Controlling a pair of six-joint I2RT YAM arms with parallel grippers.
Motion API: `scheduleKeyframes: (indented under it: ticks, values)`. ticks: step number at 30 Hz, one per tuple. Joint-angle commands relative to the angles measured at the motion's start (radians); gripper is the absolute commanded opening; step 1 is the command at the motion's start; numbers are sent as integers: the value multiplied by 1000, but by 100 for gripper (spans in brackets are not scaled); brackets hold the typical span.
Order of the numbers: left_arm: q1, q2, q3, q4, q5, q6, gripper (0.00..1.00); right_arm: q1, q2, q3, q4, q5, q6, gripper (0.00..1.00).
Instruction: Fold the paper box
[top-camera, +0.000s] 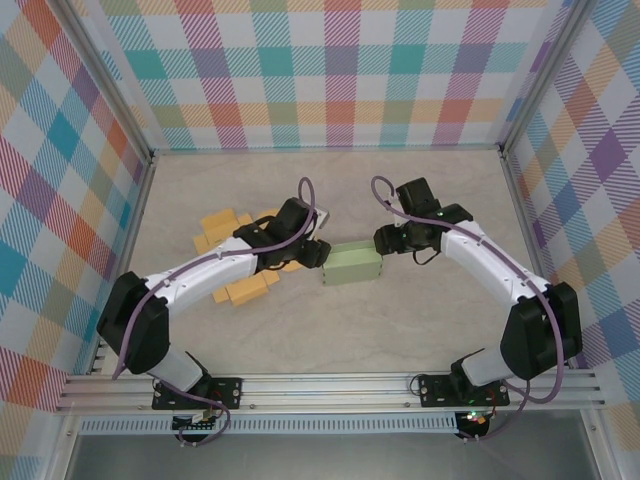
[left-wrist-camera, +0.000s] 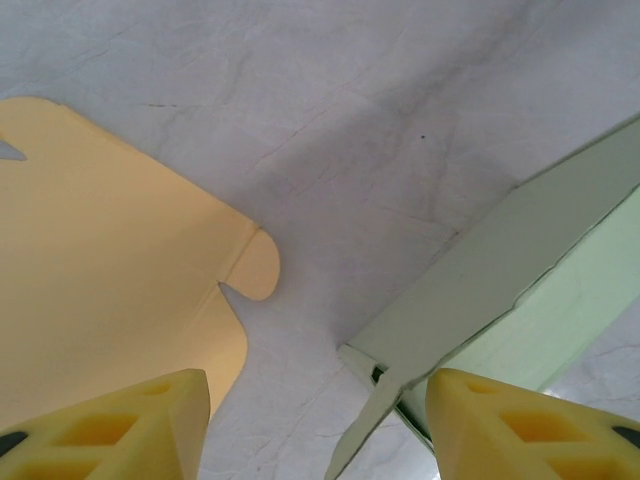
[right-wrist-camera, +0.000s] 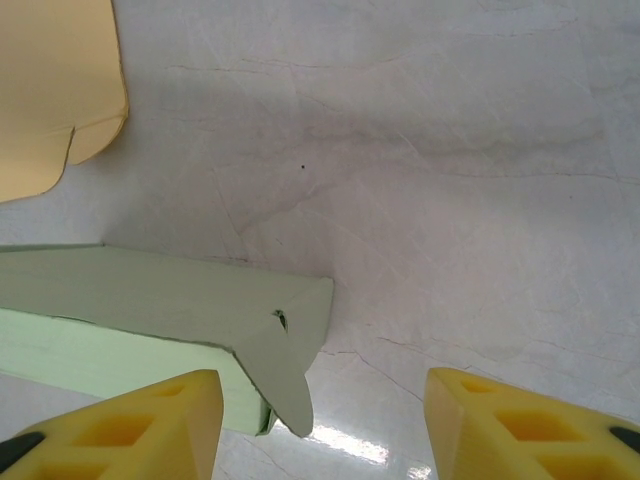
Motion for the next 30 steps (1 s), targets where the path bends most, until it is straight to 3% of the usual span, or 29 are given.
scheduleKeyframes:
  ticks: [1,7,13,17,24,30]
  values:
    - [-16,34,43,-24,-45,30,59,14,20,29,-5,6,-12,55]
    - [-34,84,58,-29,-84,30,58,26,35,30,4,6,-9,53]
    - [-45,101,52,-34,-114,32,48,38,41,33,10,9,-1,50]
    - [-52,116,53,-39,-128,33,36,46,39,35,12,11,14,46]
    - [-73,124,50,-37,-142,37,31,69,41,44,0,18,49,40]
    - [-90,126,53,-39,-176,26,27,80,49,55,-40,29,130,29]
